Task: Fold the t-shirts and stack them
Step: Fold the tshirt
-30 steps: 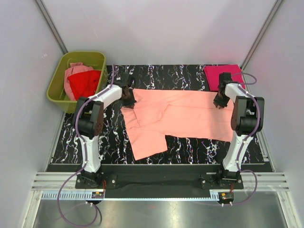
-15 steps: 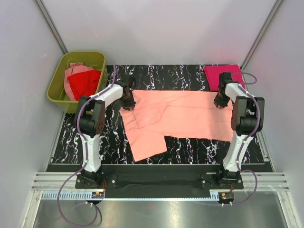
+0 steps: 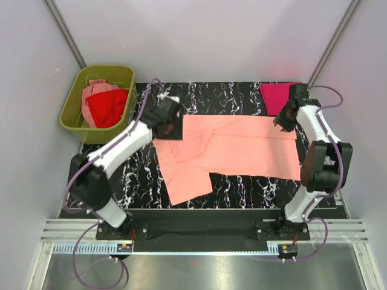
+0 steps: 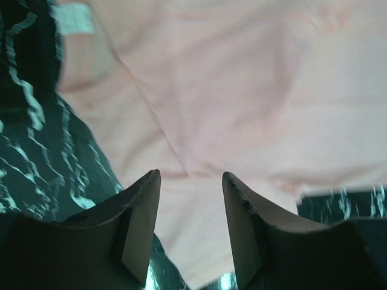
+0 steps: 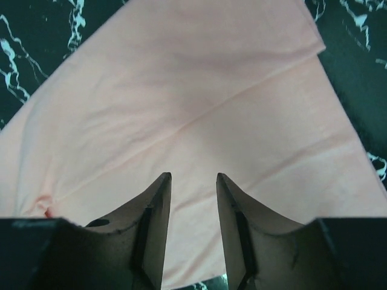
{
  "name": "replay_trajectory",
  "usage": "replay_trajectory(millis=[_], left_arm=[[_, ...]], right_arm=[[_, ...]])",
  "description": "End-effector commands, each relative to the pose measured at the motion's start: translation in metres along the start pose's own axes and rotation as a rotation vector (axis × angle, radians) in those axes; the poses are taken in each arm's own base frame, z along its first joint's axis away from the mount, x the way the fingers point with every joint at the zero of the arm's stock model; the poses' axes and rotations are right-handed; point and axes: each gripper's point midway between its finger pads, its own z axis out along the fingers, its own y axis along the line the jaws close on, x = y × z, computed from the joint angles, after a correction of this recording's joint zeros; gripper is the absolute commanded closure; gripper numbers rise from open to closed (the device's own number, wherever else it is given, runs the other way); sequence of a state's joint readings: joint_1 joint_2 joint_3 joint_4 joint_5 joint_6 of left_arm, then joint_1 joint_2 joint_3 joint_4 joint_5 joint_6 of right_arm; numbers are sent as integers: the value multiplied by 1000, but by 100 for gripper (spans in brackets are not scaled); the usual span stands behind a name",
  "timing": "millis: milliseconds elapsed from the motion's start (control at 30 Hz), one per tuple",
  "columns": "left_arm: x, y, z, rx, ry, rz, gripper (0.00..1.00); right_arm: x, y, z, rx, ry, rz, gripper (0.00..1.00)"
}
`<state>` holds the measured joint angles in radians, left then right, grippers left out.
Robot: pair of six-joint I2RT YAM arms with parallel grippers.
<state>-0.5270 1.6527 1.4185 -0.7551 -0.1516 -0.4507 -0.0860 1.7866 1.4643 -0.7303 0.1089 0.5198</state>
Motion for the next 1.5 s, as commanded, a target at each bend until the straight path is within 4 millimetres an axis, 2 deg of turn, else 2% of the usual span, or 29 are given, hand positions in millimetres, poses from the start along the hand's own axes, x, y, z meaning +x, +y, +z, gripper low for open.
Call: replay_trajectory(millis=[0,33,67,100,133,200,233,300,333,433,467,567,667,800,967,1200,1367,1467], left_arm=[[66,0,-17,-20,66,110,50],[83,-7,-21,17,90,114,50],[89,-9,-31,41,71,60,50],[114,0,-28,27,110,53,50],[126,-3,-31,46,113,57,50],[145,-2,-39,75,115,40,49],[156,-6,-42,87,130,62,49],[175,-1,-43,78,152,52,49],[188,-5,-45,106,182,52,48],[219,-12,-44,159,220,22,49],[224,-16,-45,169,212,-11,49],[250,-14,-42,172,248,-49,51],[258,-11,-37,129,257,-107,55],[255,1,-32,15,232,-189,57],[255,-5,-27,17,222,-284,57],[259,3,-19,-83,235,-248,58],[265,8,-12,-127,238,-228,62],[262,8,-12,-137,226,-212,77]], right_arm=[[18,-1,-23,-49,30,51,56],[26,-5,-23,-46,44,53,56],[25,-2,-32,-75,34,57,56],[29,-3,-34,-84,40,64,56],[40,-6,-34,-86,60,63,56],[45,-11,-41,-90,51,86,56],[58,-13,-40,-98,84,94,56],[66,-14,-46,-115,95,119,56],[75,-19,-44,-102,112,126,55],[84,-26,-49,-96,115,127,55],[83,-27,-53,-104,102,126,55],[85,-29,-60,-118,86,119,55],[88,-29,-63,-132,84,119,55],[88,-33,-67,-125,72,106,55],[87,-39,-70,-105,45,95,55],[99,-36,-69,-121,92,162,55],[114,-50,-65,-21,148,265,53],[120,-66,-58,67,138,339,48]])
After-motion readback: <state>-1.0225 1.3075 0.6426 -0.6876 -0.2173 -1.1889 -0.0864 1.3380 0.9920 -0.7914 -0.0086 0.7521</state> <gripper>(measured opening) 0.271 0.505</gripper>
